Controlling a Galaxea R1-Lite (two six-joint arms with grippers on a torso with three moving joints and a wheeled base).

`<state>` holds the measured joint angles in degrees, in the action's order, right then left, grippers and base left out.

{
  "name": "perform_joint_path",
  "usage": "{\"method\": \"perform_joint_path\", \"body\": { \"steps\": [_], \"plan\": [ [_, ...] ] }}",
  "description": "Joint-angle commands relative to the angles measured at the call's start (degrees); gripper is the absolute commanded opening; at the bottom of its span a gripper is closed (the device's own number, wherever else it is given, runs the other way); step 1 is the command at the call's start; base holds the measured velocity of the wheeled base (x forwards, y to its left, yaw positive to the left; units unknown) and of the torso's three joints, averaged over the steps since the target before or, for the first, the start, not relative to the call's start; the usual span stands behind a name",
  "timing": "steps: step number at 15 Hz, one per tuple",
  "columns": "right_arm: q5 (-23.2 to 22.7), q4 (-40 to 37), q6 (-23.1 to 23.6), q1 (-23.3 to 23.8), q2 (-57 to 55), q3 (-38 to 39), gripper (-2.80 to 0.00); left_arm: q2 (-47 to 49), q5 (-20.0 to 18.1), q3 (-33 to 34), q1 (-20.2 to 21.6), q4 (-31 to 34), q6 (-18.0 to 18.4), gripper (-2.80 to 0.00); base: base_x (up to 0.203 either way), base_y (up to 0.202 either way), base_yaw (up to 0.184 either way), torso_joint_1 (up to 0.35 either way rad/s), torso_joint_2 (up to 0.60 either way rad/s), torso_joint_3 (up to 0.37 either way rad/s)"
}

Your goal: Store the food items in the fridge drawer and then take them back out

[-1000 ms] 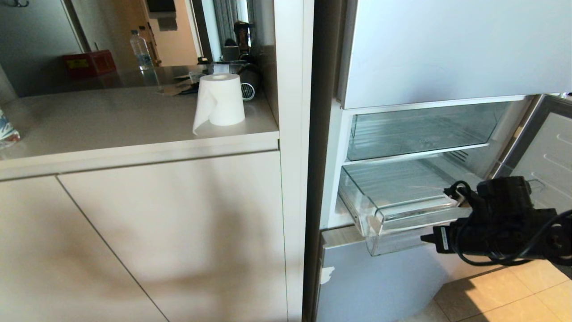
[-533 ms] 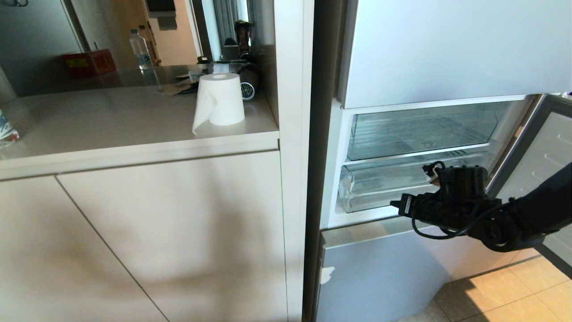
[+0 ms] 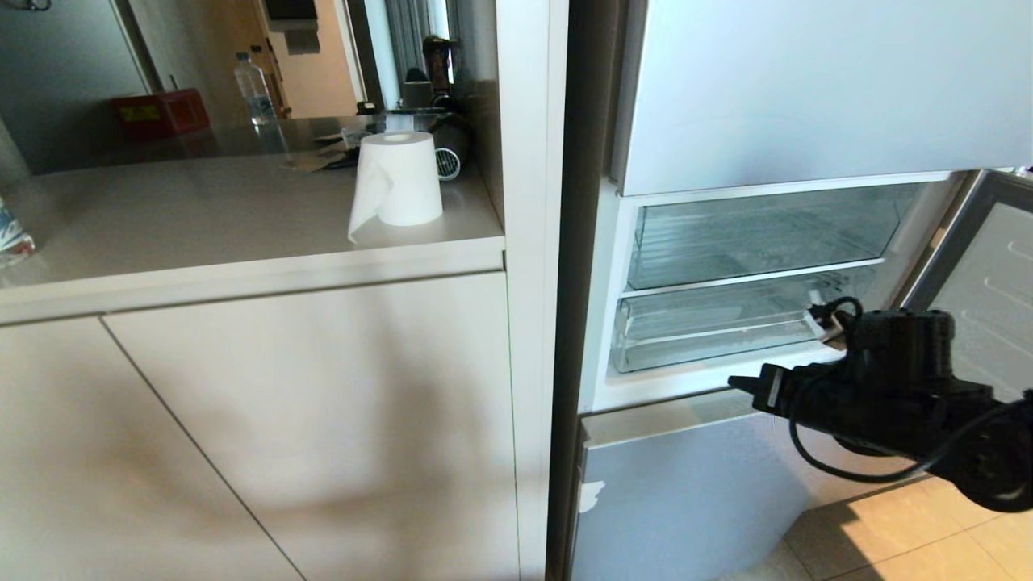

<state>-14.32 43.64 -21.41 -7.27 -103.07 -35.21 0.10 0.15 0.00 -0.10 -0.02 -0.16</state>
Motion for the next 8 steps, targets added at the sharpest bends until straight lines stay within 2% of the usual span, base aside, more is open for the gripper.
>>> {"method": "perform_joint_path", "body": {
  "steps": [1,5,8],
  "plan": [
    [0.07,-0.01,1.63,-0.04,15.11,7.13,-2.80,0.08,0.02,0.00,0.01,-0.06,-0.02,-2.80,0.000,0.000,0.000,0.000,0.00,0.000],
    [4.68,-5.77,10.11,0.88,47.00,21.16,-2.80,0.08,0.02,0.00,0.01,-0.06,-0.02,-2.80,0.000,0.000,0.000,0.000,0.00,0.000],
    [9.39,-19.61,16.51,2.68,69.86,29.13,-2.80,0.08,0.02,0.00,0.01,-0.05,-0.05,-2.80,0.000,0.000,0.000,0.000,0.00,0.000]
  ]
}}
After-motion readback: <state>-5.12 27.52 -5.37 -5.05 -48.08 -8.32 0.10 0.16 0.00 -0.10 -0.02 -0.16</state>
